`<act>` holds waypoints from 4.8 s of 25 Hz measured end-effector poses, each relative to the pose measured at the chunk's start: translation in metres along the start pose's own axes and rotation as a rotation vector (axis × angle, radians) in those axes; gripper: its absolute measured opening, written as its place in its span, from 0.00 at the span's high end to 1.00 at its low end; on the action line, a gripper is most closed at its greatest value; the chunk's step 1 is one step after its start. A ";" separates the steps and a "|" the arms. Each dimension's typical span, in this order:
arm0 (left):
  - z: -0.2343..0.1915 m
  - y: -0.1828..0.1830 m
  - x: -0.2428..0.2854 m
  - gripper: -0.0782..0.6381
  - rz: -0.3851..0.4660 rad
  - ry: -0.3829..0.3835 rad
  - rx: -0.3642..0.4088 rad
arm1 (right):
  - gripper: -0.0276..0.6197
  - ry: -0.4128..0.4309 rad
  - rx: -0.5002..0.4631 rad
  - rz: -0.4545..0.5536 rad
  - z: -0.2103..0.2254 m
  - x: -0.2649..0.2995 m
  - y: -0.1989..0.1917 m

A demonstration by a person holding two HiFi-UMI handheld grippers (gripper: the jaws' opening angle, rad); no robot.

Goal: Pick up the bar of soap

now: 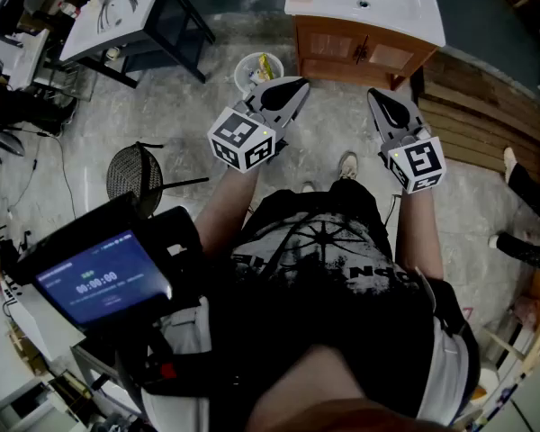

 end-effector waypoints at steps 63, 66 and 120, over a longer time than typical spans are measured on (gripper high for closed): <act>-0.124 0.003 0.109 0.88 -0.034 0.090 -0.086 | 0.93 0.185 -0.009 0.014 0.107 0.150 -0.003; -0.138 0.008 0.131 0.87 -0.024 0.098 -0.089 | 0.93 0.213 -0.015 0.018 0.128 0.166 -0.002; -0.271 0.028 0.239 0.87 -0.032 0.194 -0.099 | 0.93 0.337 -0.016 0.049 0.248 0.288 -0.005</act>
Point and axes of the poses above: the fingertips, and each gripper's own axes: x forward along the fingers, z to its right, y out of its top, the point moved 2 cm from there along -x, backward along the fingers, and after that the axes turned 6 degrees about -y, right-handed, at the moved point
